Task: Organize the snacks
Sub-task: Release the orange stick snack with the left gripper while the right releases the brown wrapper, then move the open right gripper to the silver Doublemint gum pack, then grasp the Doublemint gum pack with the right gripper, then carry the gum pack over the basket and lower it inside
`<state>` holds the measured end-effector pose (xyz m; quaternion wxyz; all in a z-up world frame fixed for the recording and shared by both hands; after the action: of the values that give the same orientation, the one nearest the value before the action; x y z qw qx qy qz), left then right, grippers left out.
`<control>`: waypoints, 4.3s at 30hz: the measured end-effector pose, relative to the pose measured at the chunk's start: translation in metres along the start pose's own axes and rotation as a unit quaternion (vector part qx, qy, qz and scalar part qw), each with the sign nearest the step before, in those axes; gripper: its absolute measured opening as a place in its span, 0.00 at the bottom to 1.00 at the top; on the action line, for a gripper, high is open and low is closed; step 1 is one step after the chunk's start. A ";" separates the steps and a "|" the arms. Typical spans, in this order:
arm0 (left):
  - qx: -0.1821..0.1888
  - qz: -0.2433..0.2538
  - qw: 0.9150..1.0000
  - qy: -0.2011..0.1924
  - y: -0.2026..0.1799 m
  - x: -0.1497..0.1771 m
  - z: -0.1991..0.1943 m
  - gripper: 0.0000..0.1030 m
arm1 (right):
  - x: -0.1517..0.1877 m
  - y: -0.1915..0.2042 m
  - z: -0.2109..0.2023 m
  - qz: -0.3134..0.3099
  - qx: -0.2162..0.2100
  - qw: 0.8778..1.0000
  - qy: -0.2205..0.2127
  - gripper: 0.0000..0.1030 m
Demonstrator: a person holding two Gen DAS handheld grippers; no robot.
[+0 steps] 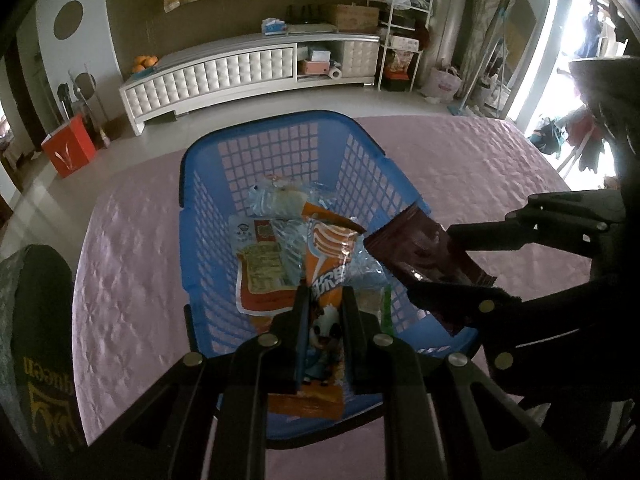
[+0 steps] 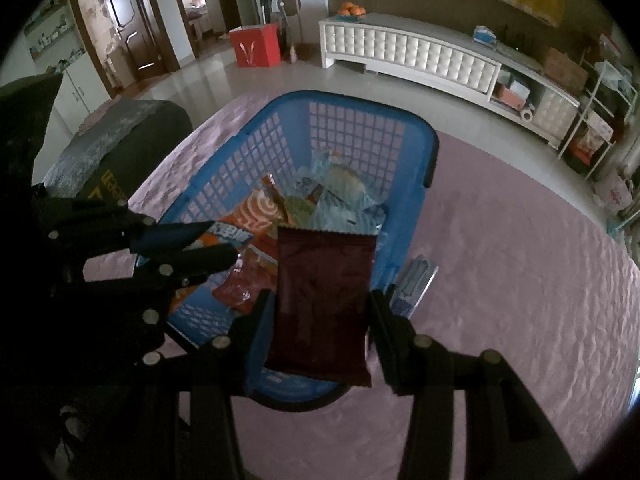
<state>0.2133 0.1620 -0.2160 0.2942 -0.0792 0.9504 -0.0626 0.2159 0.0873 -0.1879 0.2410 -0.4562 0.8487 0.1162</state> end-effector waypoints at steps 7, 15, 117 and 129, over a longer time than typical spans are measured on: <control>-0.012 -0.011 1.000 -0.013 0.003 -0.002 -0.012 0.31 | -0.003 0.004 -0.005 -0.004 -0.002 1.000 -0.002 0.51; -0.020 -0.021 0.999 -0.028 0.004 -0.008 -0.028 0.39 | -0.003 0.007 -0.014 -0.004 -0.015 1.000 -0.010 0.69; -0.083 -0.034 0.995 -0.040 -0.014 -0.056 -0.024 0.75 | 0.026 -0.076 -0.047 0.081 0.032 0.995 -0.038 0.35; -0.092 -0.032 0.991 -0.087 0.002 -0.048 -0.082 0.75 | -0.012 -0.053 -0.080 0.048 0.048 0.994 -0.080 0.35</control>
<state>0.2056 0.1789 -0.1230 0.3651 -0.1421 0.9198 0.0232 0.2411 0.0335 -0.1115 0.3236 -0.3916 0.8526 0.1224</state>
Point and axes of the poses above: each gripper's, at about its wrist camera, not at the fingertips, and z roughly the way its jaws point, y to its left, x to its underside, the point moved 8 cm from there along z, roughly the way its jaws point, and after that the axes turned 12 degrees about -z, right-handed, at the moved point
